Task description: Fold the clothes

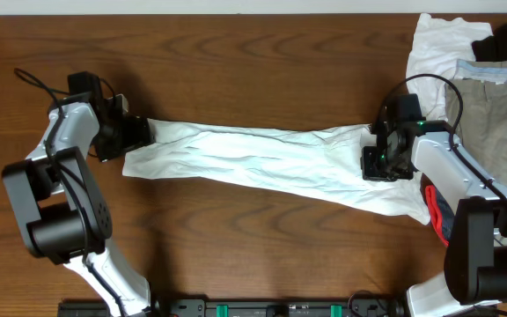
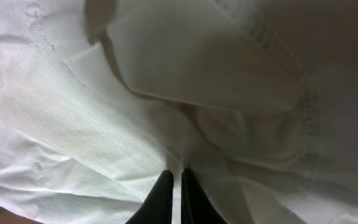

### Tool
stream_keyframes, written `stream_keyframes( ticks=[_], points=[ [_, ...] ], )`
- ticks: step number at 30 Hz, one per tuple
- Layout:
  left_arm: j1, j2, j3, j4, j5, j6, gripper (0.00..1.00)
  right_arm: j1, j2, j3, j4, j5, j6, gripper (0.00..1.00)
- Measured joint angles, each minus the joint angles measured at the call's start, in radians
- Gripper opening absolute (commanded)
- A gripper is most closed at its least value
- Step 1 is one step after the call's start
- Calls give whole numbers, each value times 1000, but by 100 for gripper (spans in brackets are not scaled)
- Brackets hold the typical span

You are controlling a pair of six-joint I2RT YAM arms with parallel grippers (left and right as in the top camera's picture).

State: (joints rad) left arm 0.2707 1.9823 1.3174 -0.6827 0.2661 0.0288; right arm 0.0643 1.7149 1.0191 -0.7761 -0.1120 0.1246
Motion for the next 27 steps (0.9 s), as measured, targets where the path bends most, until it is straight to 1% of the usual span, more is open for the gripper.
stream_keyframes(
  ticks=[6,18,23,24,25,27],
  points=[
    [4,-35,-3,7,-38,2,90,0,0,0,0,0,-2,6],
    [4,-35,-34,38,-36,1,90,0,0,0,0,0,-3,6],
    [4,-35,-70,64,-6,1,88,0,0,0,0,0,-3,6],
    [4,-35,-75,65,-2,1,87,0,0,0,0,0,-3,6],
    [3,-34,-79,65,3,0,82,0,0,0,0,0,-3,6],
    [3,-32,-79,67,25,0,68,0,0,0,0,0,-3,5]
  ],
)
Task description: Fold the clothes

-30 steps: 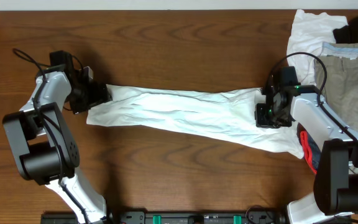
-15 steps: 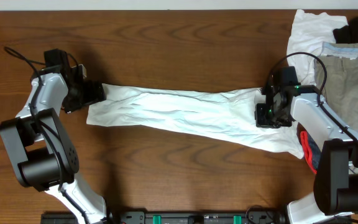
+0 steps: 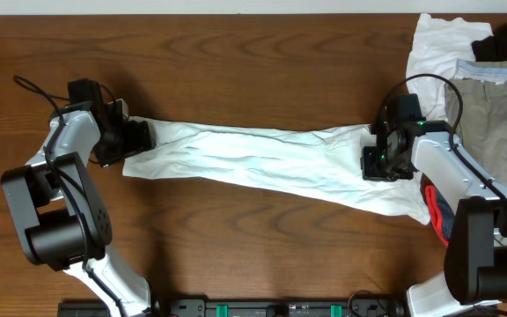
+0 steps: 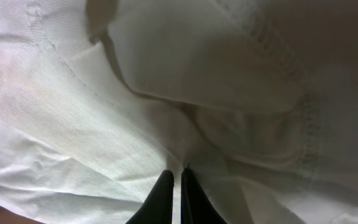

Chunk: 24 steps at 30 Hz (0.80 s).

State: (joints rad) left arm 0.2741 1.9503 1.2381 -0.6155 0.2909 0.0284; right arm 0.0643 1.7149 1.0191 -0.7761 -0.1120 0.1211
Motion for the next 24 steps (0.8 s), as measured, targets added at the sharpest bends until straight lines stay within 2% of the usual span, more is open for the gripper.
stream_keyframes(
  ticks=[2,3,5,6,14,24],
  points=[
    [0,4,0,3,24,-6,45,0,0,0,0,0,0,6],
    [-1,8,-1,3,35,-4,27,0,0,0,0,0,0,6],
    [-4,14,-3,3,50,-2,11,0,0,0,0,0,0,5],
    [-7,17,-3,3,55,-4,7,0,0,0,0,0,0,6],
    [14,16,-4,-23,32,-41,6,0,0,0,-10,0,0,6],
    [247,-198,4,0,-43,-123,6,0,0,0,-9,0,0,6]
  ],
)
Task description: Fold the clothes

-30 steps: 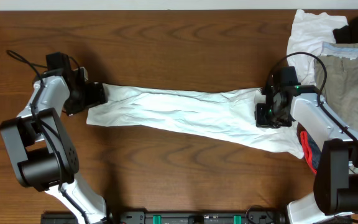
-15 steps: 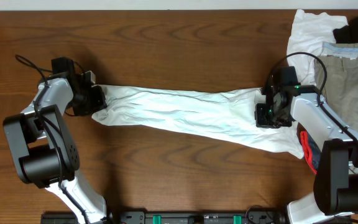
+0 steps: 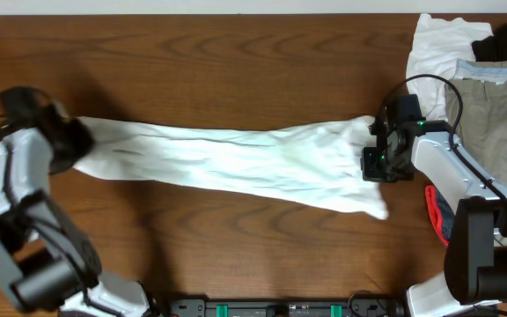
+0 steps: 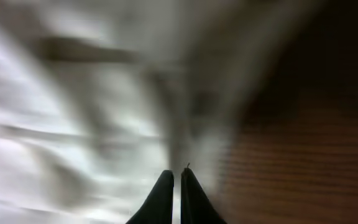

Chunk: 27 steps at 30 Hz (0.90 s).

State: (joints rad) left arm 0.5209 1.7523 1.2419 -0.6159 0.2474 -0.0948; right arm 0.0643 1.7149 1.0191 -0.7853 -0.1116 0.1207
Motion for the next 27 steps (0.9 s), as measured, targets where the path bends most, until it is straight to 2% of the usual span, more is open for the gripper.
stream_keyframes(
  ticks=[3,8,13,22,27],
  points=[
    [14,-50,3,7,0,-13,5,0,0,0,0,0,0,5],
    [-43,-71,3,-3,0,-9,6,0,0,0,-2,0,0,5],
    [-175,-90,3,-41,-18,35,6,0,0,0,-3,0,0,1],
    [-461,-107,3,-80,-115,77,6,0,0,0,-2,0,1,2],
    [-532,-107,3,-89,-184,81,6,0,0,0,-2,0,1,2]
  ],
)
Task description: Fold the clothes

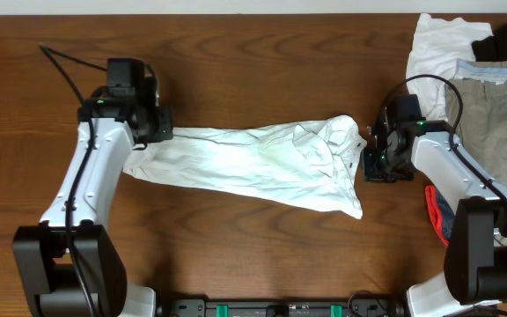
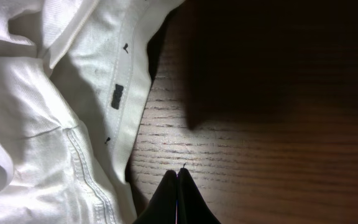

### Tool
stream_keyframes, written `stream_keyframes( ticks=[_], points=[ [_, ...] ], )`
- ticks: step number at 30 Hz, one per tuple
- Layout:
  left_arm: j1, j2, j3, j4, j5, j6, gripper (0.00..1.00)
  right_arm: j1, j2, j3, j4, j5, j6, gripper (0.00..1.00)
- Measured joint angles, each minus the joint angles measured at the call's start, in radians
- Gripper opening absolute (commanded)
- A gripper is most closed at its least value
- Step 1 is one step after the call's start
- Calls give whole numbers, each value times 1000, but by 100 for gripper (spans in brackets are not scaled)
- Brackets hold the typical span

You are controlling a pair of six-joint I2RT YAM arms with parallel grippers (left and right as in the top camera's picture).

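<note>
A long white garment point(image 1: 253, 158) lies crumpled across the middle of the wooden table, its right end bunched up. My left gripper point(image 1: 158, 132) sits at the garment's upper left end, shut on the cloth. My right gripper point(image 1: 377, 163) stands just off the bunched right end. In the right wrist view its fingers point(image 2: 179, 177) are shut with nothing between them, over bare wood. The garment's seamed edge point(image 2: 120, 93) lies a little to their left.
A pile of other clothes lies at the back right: a white piece point(image 1: 434, 44), a beige one point(image 1: 491, 114) and a dark one. Something red point(image 1: 433, 204) shows beside the right arm. The table's far edge runs along the top.
My left gripper has come back from the far left edge toward the middle, with the cloth's end. The garment is shorter and bunched, and it no longer reaches my right gripper's fingers.
At first the garment lay stretched between both grippers, the right one shut on its right end. Then the left gripper was far to the left with the cloth pulled taut. Now the left gripper is further right, the cloth is slack, and the right gripper is shut on nothing.
</note>
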State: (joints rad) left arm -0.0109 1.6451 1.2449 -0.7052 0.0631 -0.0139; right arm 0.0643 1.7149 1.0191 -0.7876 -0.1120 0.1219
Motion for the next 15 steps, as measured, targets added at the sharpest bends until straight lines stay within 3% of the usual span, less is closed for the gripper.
stream_keyframes(
  ticks=[9,15],
  points=[
    [-47,0,0,-18,-40,11,6,0,0,0,0,0,0,2],
    [-165,0,0,-49,-44,11,6,0,0,0,0,0,1,2]
  ],
)
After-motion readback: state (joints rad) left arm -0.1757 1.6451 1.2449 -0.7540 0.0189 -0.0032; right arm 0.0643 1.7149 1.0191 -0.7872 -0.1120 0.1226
